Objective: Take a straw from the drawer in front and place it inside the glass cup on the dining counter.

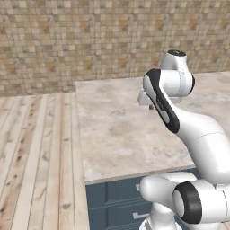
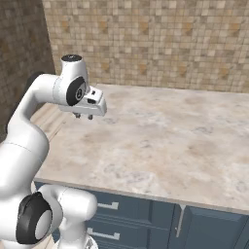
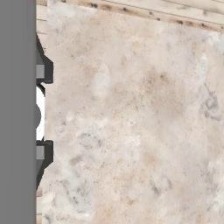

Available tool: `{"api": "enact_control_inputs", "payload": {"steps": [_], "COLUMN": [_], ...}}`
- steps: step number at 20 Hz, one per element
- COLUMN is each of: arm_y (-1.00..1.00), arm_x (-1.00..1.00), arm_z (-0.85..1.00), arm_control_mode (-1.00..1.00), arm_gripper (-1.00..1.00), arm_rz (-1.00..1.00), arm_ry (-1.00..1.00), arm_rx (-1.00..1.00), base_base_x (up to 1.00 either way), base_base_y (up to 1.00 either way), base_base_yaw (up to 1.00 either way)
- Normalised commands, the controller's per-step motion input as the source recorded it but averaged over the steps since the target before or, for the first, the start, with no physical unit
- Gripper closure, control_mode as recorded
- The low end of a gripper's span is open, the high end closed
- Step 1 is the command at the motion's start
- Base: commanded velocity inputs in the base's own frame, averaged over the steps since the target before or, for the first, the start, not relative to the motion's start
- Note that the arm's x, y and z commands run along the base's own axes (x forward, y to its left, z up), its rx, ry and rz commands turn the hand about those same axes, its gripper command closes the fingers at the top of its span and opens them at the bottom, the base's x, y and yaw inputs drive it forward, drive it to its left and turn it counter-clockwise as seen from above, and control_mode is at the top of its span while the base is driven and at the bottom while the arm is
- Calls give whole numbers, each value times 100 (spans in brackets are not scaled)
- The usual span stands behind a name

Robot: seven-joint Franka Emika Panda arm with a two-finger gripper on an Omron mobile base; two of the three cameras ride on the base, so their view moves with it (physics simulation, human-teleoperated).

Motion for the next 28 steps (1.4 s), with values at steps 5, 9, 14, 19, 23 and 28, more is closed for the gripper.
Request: {"api": "enact_control_inputs", "payload": {"steps": [5, 9, 14, 19, 23, 28], "arm_y": [0, 0, 0, 0, 0, 0], "arm_x": [0, 0, 0, 0, 0, 0], "arm_z": [0, 0, 0, 0, 0, 0], "arm_control_mode": [100, 100, 100, 100, 100, 100], "arm_gripper": [-100, -100, -100, -100, -100, -100], "arm_rz": [0, 0, 0, 0, 0, 0], "arm_ry": [0, 0, 0, 0, 0, 0], "arm_rx": [0, 0, 0, 0, 0, 0], "base_base_x": [0, -9, -45, -85, -80, -45], "base_base_y": [0, 0, 0, 0, 1, 66], "base_base_yaw": [0, 0, 0, -4, -6, -26]}}
